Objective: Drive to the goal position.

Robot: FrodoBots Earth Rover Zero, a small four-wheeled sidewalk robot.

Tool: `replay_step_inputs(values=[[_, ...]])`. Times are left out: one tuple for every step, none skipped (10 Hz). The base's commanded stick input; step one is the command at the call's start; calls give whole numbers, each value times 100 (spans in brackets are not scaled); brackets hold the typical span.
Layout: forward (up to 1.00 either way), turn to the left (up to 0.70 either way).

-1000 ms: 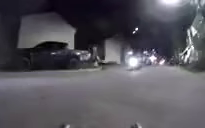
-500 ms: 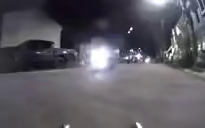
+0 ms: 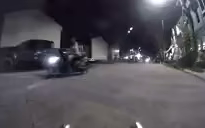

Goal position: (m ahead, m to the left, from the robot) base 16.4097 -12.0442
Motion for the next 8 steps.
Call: replay_step_inputs(values=[[85,0],[85,0],[85,0],[85,0],[85,-30],[85,-34],[85,-34],[85,-34]])
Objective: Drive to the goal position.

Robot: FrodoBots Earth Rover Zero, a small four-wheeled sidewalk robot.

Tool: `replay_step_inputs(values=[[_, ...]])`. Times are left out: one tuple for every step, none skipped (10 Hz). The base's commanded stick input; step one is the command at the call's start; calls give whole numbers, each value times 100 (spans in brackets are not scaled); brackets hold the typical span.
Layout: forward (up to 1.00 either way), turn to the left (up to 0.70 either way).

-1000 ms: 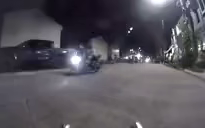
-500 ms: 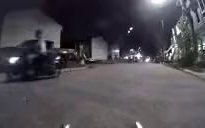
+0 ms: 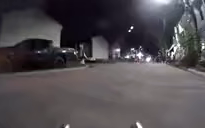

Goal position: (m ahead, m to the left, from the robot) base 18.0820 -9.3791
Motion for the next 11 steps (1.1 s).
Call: replay_step_inputs(values=[[85,-34],[85,-34],[85,-34],[85,-33],[85,-17],[85,0],[85,0],[85,0],[85,0],[85,0],[85,0]])
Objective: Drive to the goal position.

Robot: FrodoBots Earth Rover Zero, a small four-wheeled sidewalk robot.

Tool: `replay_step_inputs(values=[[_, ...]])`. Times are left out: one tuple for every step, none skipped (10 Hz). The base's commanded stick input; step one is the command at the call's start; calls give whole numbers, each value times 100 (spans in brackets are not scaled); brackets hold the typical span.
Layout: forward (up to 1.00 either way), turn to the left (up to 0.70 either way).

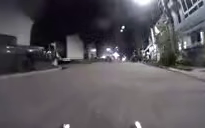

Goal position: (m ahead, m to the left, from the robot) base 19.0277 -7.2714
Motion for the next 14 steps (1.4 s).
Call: replay_step_inputs(values=[[85,0],[85,0],[85,-7],[85,-34],[85,-34],[85,-12],[85,0],[85,0],[85,-7],[85,-27],[85,-34],[85,-34],[85,-34],[85,-34]])
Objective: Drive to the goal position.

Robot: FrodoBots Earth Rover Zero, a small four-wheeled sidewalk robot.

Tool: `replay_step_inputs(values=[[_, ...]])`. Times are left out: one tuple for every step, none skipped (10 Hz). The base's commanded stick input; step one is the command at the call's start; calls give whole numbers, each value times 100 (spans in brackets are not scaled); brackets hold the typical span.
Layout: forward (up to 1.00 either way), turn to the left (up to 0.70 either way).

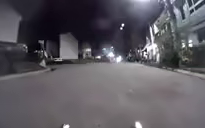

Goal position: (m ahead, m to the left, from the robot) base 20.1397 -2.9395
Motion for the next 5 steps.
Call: replay_step_inputs(values=[[85,-34],[85,-34],[85,-2],[85,-13],[85,-29]])
